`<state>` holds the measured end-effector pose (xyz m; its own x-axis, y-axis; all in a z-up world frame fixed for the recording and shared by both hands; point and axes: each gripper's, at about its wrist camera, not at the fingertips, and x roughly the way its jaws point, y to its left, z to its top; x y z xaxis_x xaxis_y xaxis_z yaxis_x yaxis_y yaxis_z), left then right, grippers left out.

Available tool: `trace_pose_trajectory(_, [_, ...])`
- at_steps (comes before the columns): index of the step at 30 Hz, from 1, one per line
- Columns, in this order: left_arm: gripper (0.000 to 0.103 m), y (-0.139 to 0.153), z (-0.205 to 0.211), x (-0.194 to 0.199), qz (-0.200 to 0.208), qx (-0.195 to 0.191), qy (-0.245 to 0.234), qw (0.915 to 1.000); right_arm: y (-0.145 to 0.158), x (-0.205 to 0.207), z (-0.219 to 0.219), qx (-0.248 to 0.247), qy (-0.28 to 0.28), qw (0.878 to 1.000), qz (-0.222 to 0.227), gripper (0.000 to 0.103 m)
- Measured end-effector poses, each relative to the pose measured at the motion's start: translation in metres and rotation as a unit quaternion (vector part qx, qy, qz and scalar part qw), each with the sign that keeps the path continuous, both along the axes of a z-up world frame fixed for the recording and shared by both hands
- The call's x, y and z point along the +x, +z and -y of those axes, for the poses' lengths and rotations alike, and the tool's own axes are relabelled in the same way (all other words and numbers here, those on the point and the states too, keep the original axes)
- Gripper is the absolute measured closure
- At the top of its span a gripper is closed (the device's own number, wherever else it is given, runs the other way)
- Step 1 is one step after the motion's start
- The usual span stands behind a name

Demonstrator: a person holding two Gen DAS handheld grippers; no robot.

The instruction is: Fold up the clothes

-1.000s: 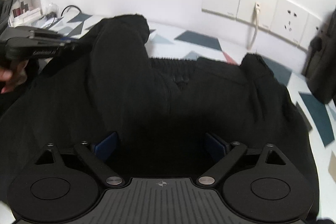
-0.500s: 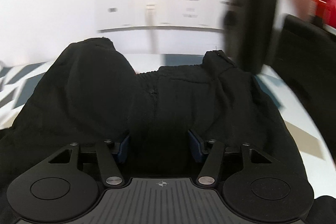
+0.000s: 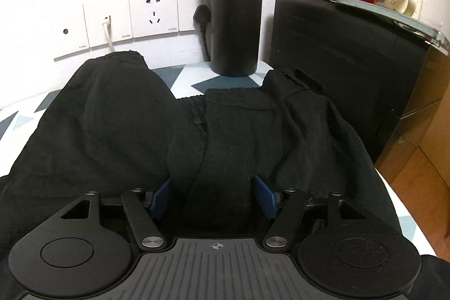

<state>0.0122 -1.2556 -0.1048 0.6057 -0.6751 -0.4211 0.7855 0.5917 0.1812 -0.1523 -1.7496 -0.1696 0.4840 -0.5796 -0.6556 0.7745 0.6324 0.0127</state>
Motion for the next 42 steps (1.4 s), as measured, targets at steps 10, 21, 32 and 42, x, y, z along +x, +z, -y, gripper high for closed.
trace_pose_trajectory(10, [0.012, -0.036, -0.037, -0.024, -0.060, 0.025, 0.009, 0.9978, 0.029, 0.001, -0.033, -0.032, 0.065, 0.996, 0.044, 0.034])
trace_pose_trajectory(21, [0.012, -0.056, -0.017, -0.018, -0.091, 0.056, 0.028, 0.9939, 0.048, 0.054, -0.100, -0.073, 0.227, 0.971, 0.006, 0.024])
trace_pose_trajectory(32, [0.000, -0.060, -0.019, -0.004, -0.136, 0.053, 0.046, 0.9882, 0.030, 0.111, -0.138, -0.074, 0.299, 0.949, -0.068, 0.012])
trace_pose_trajectory(42, [0.000, -0.062, -0.019, -0.005, -0.138, 0.050, 0.048, 0.9880, 0.005, 0.125, -0.115, -0.032, 0.287, 0.956, -0.049, 0.001])
